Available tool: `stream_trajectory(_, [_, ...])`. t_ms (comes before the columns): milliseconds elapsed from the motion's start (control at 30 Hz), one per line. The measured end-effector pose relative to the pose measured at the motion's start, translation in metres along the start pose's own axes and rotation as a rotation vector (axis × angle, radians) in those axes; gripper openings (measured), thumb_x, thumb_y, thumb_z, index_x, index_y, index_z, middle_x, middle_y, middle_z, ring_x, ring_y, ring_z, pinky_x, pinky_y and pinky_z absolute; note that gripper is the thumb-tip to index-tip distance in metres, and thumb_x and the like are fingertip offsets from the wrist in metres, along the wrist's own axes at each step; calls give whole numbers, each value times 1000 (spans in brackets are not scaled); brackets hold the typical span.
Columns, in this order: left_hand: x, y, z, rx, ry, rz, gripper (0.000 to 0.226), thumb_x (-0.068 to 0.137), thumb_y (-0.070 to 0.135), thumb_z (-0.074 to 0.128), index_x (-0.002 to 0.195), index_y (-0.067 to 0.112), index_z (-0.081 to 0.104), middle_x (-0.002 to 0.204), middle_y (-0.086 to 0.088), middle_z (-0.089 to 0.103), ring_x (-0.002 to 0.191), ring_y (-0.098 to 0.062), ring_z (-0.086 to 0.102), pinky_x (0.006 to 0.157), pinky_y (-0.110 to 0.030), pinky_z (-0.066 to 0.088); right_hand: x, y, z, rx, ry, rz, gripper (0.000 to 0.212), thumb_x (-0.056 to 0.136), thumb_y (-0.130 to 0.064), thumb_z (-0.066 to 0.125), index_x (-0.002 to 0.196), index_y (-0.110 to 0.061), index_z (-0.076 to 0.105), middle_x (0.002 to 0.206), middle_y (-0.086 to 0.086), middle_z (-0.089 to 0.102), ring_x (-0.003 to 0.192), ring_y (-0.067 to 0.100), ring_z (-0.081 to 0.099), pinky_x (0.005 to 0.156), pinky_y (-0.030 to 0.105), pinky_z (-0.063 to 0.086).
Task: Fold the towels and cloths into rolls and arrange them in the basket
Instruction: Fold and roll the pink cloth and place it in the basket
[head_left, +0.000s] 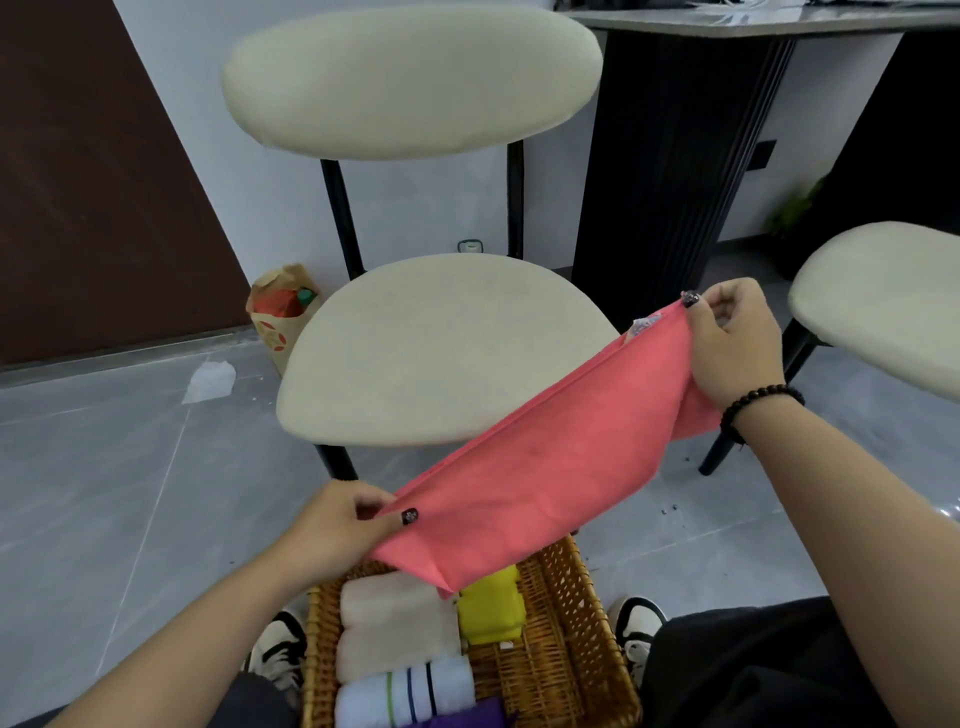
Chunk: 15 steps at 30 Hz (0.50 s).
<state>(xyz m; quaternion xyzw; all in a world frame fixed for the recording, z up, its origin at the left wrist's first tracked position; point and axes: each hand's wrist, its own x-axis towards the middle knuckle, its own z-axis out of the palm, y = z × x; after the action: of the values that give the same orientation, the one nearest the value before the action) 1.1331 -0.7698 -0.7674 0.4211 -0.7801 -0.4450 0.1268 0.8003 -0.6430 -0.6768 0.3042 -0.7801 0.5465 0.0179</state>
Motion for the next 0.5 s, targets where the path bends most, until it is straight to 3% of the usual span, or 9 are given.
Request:
stream_trajectory(200, [5, -1, -32, -59, 203, -95, 5, 87, 16, 70, 85, 15, 75, 82, -2, 74, 79, -15, 64, 73, -24, 47, 0, 6, 0, -30, -14, 24, 8, 95, -22, 53, 95, -14, 51, 77, -13, 49, 68, 0, 45, 56, -2, 33])
stream_trajectory(400, [8, 6, -45, -677, 344, -196, 12, 95, 7, 56, 100, 7, 66, 92, -6, 68, 82, -16, 63, 77, -27, 51, -5, 5, -1, -37, -38, -20, 7, 97, -21, 51, 95, -14, 49, 77, -12, 50, 69, 0, 46, 57, -3, 32])
stream_trajectory(500, [9, 10, -48, -802, 420, -177, 15, 99, 8, 49, 102, 12, 63, 96, -6, 67, 84, -16, 62, 75, -29, 54, -7, 5, -1, -26, -55, -33, 7, 97, -21, 50, 97, -14, 48, 79, -13, 51, 70, -2, 47, 58, -3, 33])
